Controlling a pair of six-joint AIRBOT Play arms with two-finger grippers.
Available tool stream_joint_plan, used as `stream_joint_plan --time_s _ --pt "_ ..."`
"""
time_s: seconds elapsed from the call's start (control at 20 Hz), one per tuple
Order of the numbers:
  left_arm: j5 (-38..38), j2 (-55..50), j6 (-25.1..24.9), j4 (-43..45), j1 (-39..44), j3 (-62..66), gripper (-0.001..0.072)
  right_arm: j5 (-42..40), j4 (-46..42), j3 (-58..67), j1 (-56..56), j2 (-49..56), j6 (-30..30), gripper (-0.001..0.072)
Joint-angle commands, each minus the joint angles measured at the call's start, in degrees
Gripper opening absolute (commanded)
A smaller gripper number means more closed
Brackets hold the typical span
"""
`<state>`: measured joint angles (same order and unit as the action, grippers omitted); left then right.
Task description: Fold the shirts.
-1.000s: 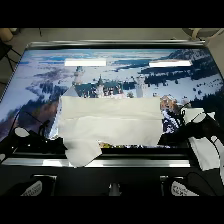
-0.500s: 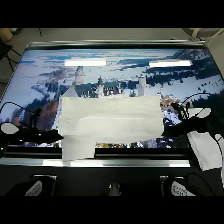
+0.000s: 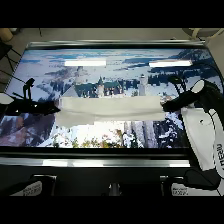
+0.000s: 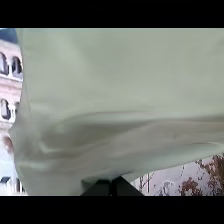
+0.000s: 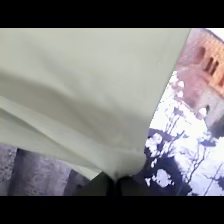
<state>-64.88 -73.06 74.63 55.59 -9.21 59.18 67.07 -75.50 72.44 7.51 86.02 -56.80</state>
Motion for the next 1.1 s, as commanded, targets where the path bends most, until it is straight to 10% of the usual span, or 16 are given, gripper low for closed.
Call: stream_joint_plan --time_s 0.0,0.4,0.45,0.55,0.6,1.05 --pt "-7.26 -17.73 -1.18 0.11 0.74 15.21 0.0024 -1.9 -1.25 8.41 -1.29 9.27 -1.29 0.0018" --pt "-5.14 -29.77 3.32 1.36 0.72 24.79 0.003 -4.74 5.11 10.19 -1.29 16.24 -4.04 0.0025" --pt "-5.42 -29.77 3.34 1.36 0.72 25.92 0.016 -4.94 5.7 10.32 -1.16 15.91 -4.02 0.0147" --pt "-8.41 -29.64 3.34 1.36 0.72 29.51 0.0538 -3.1 5.75 11.98 -0.24 15.21 -3.17 0.0636" --pt "-9.81 -29.18 2.8 1.38 0.72 31.3 0.0526 -2.16 5.7 12.94 0.63 14.93 -3.19 0.0701" --pt "-9.14 -16.92 2.45 1.36 2.14 33.94 0.0525 5.64 21.46 13.46 6.49 22.03 -4.81 0.0681"
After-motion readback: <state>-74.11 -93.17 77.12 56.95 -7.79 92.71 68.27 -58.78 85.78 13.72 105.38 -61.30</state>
